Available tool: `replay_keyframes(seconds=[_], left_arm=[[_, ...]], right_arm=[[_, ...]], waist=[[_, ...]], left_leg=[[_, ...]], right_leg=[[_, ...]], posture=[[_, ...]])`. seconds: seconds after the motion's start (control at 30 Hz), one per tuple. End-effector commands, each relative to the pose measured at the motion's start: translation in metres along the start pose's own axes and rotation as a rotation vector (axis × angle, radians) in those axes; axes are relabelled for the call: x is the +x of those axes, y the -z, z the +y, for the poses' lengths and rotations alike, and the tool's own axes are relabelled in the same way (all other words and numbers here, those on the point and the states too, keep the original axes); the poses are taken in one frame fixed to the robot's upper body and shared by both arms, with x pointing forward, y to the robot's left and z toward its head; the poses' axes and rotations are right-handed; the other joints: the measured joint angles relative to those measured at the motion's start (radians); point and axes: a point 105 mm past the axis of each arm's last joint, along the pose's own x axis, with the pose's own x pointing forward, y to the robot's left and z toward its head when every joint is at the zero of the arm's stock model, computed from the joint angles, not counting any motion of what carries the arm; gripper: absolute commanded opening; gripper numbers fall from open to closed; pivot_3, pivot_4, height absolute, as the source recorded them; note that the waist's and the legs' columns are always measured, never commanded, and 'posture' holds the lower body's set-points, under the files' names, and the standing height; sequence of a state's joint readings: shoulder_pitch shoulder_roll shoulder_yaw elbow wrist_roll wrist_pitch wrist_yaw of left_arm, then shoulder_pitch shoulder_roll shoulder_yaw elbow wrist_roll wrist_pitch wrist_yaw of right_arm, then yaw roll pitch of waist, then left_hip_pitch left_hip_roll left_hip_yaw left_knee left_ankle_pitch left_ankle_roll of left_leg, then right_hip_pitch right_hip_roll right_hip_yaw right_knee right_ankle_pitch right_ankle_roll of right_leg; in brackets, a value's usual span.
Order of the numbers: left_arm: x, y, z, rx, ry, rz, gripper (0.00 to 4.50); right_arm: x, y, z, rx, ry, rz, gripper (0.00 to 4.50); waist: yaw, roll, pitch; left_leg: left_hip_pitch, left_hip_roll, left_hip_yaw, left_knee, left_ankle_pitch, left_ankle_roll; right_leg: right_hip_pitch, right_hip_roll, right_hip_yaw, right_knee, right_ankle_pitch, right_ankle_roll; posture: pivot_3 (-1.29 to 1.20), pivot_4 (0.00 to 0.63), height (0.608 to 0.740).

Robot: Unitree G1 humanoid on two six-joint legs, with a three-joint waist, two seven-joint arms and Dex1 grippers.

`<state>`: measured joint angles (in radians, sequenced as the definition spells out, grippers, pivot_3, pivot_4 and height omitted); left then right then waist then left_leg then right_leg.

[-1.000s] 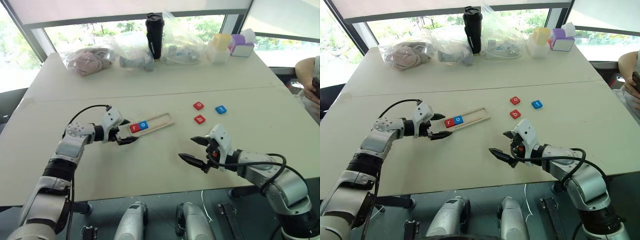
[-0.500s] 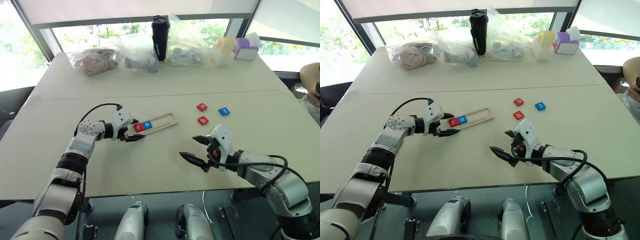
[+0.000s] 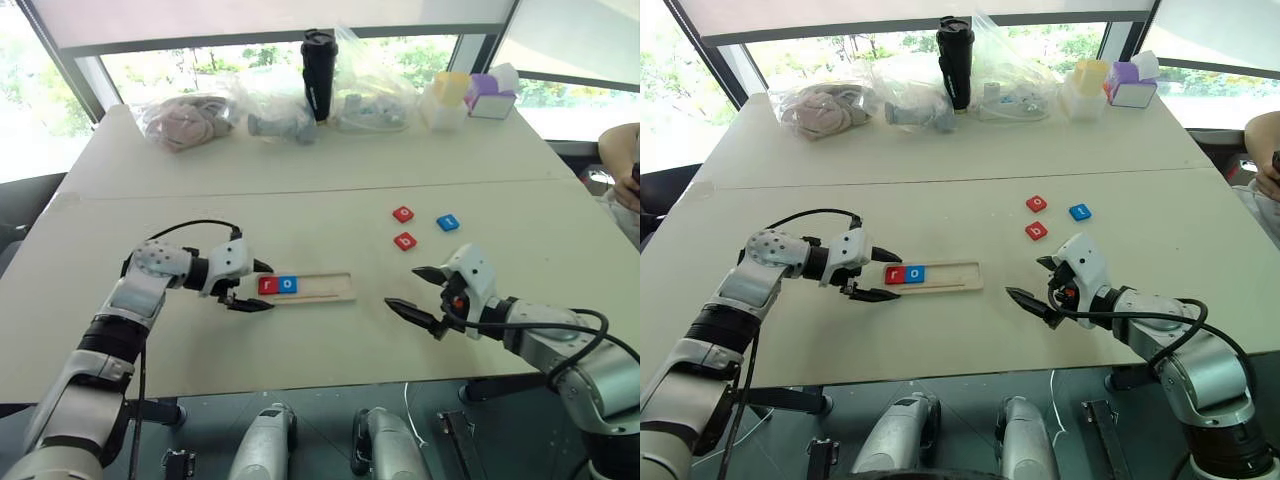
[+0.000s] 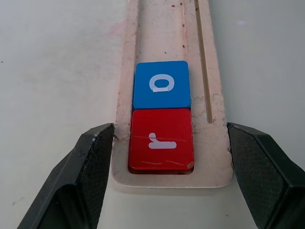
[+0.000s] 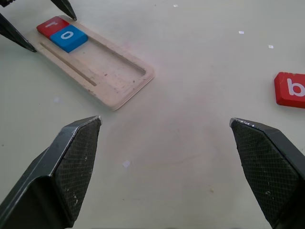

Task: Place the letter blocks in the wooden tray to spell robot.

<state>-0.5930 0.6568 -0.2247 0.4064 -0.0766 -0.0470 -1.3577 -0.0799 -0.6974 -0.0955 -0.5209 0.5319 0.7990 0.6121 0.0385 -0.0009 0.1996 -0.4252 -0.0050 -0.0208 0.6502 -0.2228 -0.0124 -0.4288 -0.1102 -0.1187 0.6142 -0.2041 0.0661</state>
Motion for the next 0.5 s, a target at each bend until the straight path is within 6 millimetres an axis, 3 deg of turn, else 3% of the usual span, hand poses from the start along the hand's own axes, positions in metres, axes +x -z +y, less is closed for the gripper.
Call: replay_keyframes(seconds=[0.03,0.1,0.17,0.2,0.37,0.5], left_arm=[[0.004,0.002,-0.006,-0.005,0.032,0.016,3.13],[0.006,0.004,-0.007,-0.02,0.024,0.015,3.13],[0.007,0.005,-0.008,-0.026,0.021,0.015,4.17],[0.006,0.005,-0.008,-0.026,0.024,0.018,4.44],[-0.001,0.01,0.0,-0.006,-0.037,0.055,4.44],[-0.022,0.002,0.008,-0.032,-0.093,0.038,4.44]], right_arm=[[-0.003,-0.008,-0.003,-0.024,0.019,-0.032,4.5],[-0.001,-0.008,-0.001,-0.021,0.016,-0.033,4.5],[0.0,-0.007,-0.001,-0.02,0.015,-0.031,4.5],[0.0,-0.007,-0.002,-0.02,0.015,-0.029,4.5],[0.0,-0.007,-0.009,-0.022,0.03,-0.026,4.5],[0.009,-0.009,-0.036,-0.016,0.154,-0.048,4.5]], waist=[[0.0,0.0,0.0],[0.0,0.0,0.0],[0.001,0.0,0.0],[0.001,0.0,0.0],[0.001,0.0,0.0],[-0.002,0.0,0.0]], left_leg=[[0.0,0.0,0.0,0.0,0.0,0.0],[0.0,0.0,0.0,0.0,0.0,0.0],[0.0,0.0,0.0,0.0,0.0,0.0],[0.0,0.0,0.0,0.0,0.0,0.0],[0.0,0.0,0.0,0.0,0.0,0.0],[0.0,0.0,0.0,0.001,0.0,0.0]], right_leg=[[0.0,0.0,0.0,0.0,0.0,0.0],[0.0,0.0,0.0,0.0,0.0,0.0],[0.0,0.0,0.0,0.0,0.001,0.002],[0.0,0.0,0.0,0.0,0.001,0.002],[0.0,0.0,0.0,0.0,0.001,0.001],[0.0,0.001,0.0,0.001,0.001,0.0]], posture=[[0.0,0.15,0.74],[0.0,0.15,0.74],[0.0,0.15,0.74],[0.0,0.15,0.74],[0.0,0.15,0.74],[0.0,0.15,0.74]])
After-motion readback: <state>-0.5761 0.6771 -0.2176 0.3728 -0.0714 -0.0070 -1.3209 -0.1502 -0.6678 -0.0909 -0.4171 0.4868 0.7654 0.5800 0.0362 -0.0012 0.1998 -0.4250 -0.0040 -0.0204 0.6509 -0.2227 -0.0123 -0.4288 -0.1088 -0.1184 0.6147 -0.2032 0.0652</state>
